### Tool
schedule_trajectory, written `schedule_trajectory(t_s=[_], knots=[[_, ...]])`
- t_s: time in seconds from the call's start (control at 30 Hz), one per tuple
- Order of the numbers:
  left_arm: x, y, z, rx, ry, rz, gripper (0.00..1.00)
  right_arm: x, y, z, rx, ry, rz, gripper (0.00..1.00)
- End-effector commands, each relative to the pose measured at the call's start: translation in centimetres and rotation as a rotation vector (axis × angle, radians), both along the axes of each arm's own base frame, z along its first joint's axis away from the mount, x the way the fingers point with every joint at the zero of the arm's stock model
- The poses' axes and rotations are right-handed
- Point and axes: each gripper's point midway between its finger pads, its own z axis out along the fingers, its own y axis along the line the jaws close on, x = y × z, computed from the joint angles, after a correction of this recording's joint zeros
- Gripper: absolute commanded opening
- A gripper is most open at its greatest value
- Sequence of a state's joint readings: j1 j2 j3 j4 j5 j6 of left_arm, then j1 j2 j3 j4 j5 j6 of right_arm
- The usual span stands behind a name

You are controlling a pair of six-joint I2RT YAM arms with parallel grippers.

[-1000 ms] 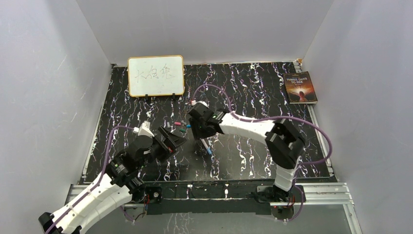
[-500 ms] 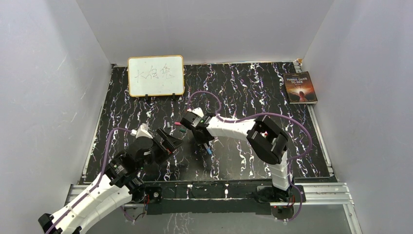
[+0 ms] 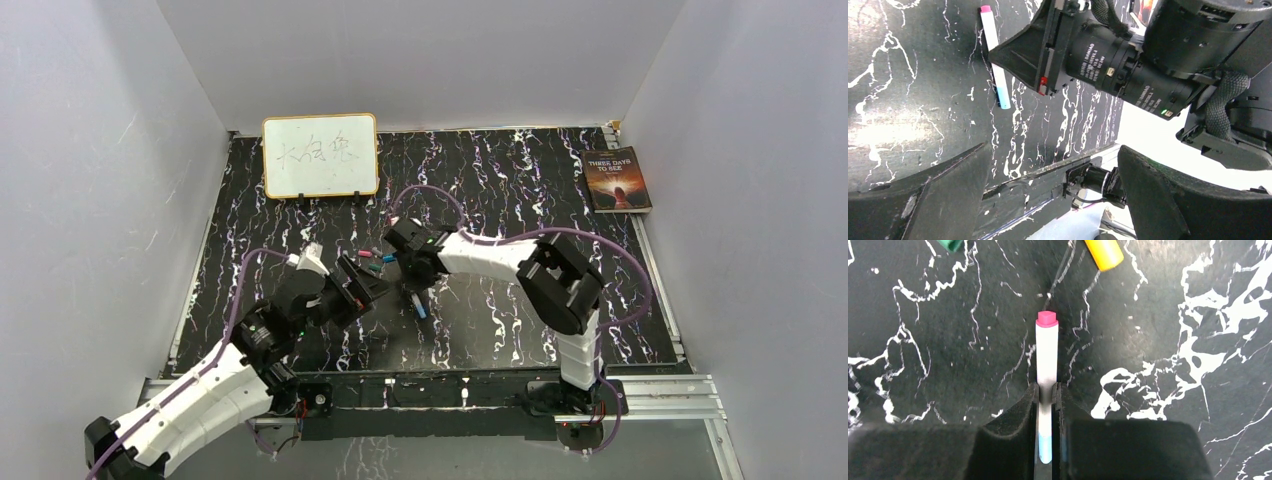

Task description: Open the pen caps

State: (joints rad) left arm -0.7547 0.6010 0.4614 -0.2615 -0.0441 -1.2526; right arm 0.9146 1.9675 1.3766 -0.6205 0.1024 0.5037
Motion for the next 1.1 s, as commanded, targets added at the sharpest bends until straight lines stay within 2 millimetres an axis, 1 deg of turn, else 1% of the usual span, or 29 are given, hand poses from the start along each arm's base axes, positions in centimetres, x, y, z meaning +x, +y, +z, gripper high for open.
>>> schedule_trajectory(t_s=[0.0,0.07,0.1,0.27,0.33,0.53,0.6,0.8,0.93,1.07], knots=[[0.2,-1.4,1.6,-0.029,-0.050,-0.061,0.95,1.2,0.9,5.5,0.279,0.016,-0.042,0.00],[0.4,-1.6,1.9,-0.030,-0.056,-0.068,0.95,1.6,0.5,7.9,0.366,0.004,-0.067,0.00],[0.5,-1.8,1.9,-0.032,-0.057,-0.071,0.94,1.8,0.2,9.4,0.412,-0.007,-0.077,0.00],[1.1,-2.9,2.4,-0.049,-0.065,-0.092,0.94,2.1,-0.4,14.9,0.617,-0.046,-0.123,0.00],[1.5,-3.5,2.6,-0.047,-0.064,-0.107,0.94,2.1,-0.6,16.6,0.683,-0.058,-0.138,0.00],[2.6,-5.1,3.4,-0.047,-0.077,-0.138,0.94,1.9,-1.1,20.4,0.842,-0.084,-0.163,0.00],[3.0,-5.5,3.6,-0.052,-0.080,-0.142,0.94,1.7,-1.0,21.3,0.875,-0.094,-0.163,0.00],[3.5,-6.4,4.1,-0.071,-0.091,-0.151,0.93,1.3,-0.8,22.7,0.933,-0.088,-0.160,0.00],[3.7,-6.7,4.0,-0.076,-0.092,-0.151,0.93,1.2,-0.7,23.1,0.960,-0.085,-0.165,0.00],[4.1,-6.7,3.8,-0.071,-0.102,-0.142,0.93,0.9,-0.5,22.9,0.964,-0.059,-0.160,0.00]])
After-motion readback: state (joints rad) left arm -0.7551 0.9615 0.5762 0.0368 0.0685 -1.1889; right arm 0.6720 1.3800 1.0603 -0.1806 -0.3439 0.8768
